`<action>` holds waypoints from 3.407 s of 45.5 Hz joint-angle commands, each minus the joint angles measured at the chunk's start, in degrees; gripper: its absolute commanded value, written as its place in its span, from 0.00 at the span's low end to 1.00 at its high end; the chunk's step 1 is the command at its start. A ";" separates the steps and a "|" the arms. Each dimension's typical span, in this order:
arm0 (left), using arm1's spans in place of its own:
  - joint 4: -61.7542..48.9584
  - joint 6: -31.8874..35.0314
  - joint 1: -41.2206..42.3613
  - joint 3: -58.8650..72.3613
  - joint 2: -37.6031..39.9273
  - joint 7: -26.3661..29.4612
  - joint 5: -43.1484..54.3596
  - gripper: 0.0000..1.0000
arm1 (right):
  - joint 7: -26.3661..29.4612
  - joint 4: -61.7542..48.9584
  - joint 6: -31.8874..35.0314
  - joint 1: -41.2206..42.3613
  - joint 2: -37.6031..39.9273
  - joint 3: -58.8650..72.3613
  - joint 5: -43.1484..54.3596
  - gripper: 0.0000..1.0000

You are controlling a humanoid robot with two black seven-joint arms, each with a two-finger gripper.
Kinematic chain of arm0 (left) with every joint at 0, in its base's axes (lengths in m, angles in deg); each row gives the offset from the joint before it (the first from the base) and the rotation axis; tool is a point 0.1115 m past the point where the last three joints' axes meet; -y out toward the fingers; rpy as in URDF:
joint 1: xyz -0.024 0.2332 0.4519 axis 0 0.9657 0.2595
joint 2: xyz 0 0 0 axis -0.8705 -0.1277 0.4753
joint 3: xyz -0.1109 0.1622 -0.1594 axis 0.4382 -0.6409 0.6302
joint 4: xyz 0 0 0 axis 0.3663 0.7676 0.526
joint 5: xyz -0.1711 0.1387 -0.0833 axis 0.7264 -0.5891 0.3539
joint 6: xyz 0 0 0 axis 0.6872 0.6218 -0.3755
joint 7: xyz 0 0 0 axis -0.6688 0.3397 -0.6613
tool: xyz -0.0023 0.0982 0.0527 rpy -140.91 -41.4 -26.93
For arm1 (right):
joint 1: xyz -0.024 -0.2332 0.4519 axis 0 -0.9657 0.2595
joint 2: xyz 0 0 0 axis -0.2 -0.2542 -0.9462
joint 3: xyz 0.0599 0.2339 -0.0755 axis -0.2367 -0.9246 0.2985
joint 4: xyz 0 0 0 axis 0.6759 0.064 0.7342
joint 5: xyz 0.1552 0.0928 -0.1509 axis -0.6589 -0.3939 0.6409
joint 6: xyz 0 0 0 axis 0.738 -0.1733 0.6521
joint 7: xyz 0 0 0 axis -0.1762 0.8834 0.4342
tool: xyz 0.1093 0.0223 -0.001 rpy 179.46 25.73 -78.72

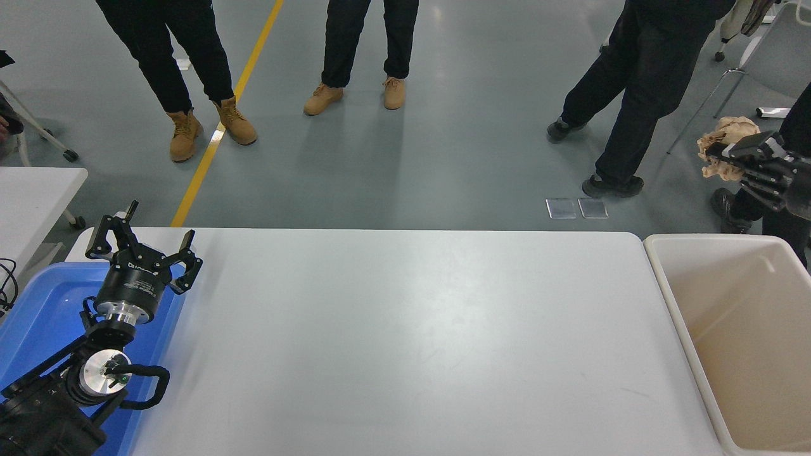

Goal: Clean the table surface

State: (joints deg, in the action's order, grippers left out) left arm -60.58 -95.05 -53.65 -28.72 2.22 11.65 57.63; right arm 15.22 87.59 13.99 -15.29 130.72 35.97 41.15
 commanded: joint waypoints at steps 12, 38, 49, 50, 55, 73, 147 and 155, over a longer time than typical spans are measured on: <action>0.00 0.00 0.00 0.00 0.00 0.00 0.00 0.99 | 0.26 -14.63 0.14 -9.37 -0.99 -0.25 -10.02 0.00; 0.00 0.00 0.00 0.00 0.00 0.00 0.00 0.99 | 0.61 -32.91 -0.21 -17.99 -9.69 2.39 -8.79 0.00; 0.00 0.00 0.00 0.00 0.00 0.00 0.00 0.99 | 2.10 -37.31 -1.00 -19.75 -13.91 4.67 -8.79 0.00; 0.00 0.00 0.00 0.00 0.00 0.00 0.00 0.99 | 2.19 -37.49 -1.35 -19.75 -14.18 4.85 -8.79 0.00; 0.00 0.00 0.00 0.00 0.00 0.00 0.00 0.99 | 2.63 -38.19 -3.02 -20.98 -16.11 6.08 -8.71 0.00; 0.00 0.00 0.00 0.00 0.00 0.00 0.00 0.99 | 3.69 -39.60 -7.94 -24.93 -22.09 10.65 -8.71 0.00; 0.00 0.00 0.00 0.00 0.00 0.00 0.00 0.99 | 5.27 -43.03 -11.02 -28.71 -27.72 11.44 -8.97 0.59; 0.00 0.00 0.00 0.00 0.00 0.00 -0.09 0.99 | 5.18 -43.03 -11.11 -29.07 -27.63 11.27 -8.97 0.69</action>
State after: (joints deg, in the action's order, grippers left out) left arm -60.58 -95.05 -53.65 -28.72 2.22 11.65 57.62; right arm 20.44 44.53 3.18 -44.02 103.04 47.62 32.47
